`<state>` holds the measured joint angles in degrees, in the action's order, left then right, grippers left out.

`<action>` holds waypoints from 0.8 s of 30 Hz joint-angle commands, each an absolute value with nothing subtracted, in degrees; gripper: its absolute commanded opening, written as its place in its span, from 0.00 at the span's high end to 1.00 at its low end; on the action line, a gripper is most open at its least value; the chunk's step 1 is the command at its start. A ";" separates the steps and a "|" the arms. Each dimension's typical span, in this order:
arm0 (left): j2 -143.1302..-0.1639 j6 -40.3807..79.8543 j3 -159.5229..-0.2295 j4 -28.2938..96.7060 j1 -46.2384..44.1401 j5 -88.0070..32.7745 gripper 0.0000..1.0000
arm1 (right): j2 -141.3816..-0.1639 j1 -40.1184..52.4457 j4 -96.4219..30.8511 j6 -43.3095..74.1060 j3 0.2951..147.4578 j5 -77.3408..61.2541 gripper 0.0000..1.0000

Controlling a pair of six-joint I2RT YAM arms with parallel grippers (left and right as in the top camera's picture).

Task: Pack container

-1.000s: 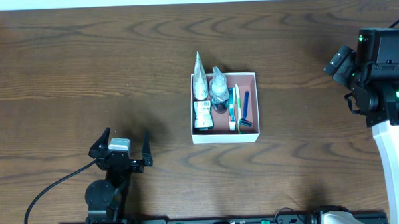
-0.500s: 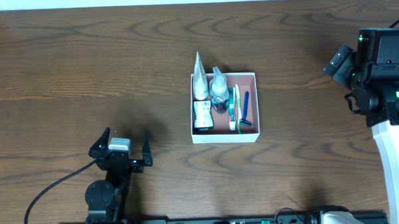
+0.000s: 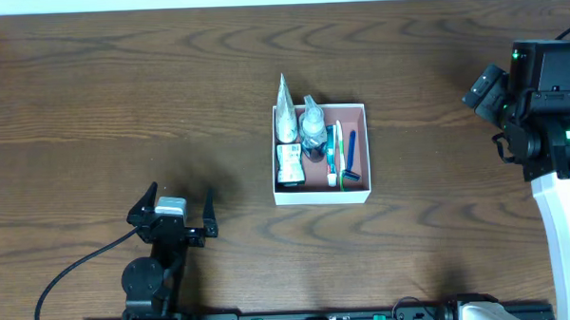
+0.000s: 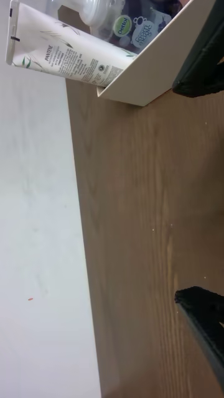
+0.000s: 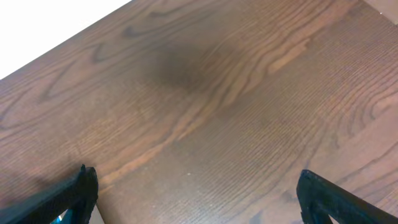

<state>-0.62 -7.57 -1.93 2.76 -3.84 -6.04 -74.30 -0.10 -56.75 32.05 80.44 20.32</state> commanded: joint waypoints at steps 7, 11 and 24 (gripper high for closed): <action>-0.38 -8.34 -0.23 3.51 -3.55 -6.66 0.02 | -66.96 0.71 -57.45 30.55 79.75 21.17 0.01; -0.38 -8.34 -0.23 3.51 -3.55 -6.66 0.02 | -58.48 1.58 -57.76 27.99 76.25 21.17 0.01; -0.38 -8.32 -0.23 3.51 -3.55 -6.66 0.02 | -25.21 1.56 -32.45 8.86 42.76 4.43 0.01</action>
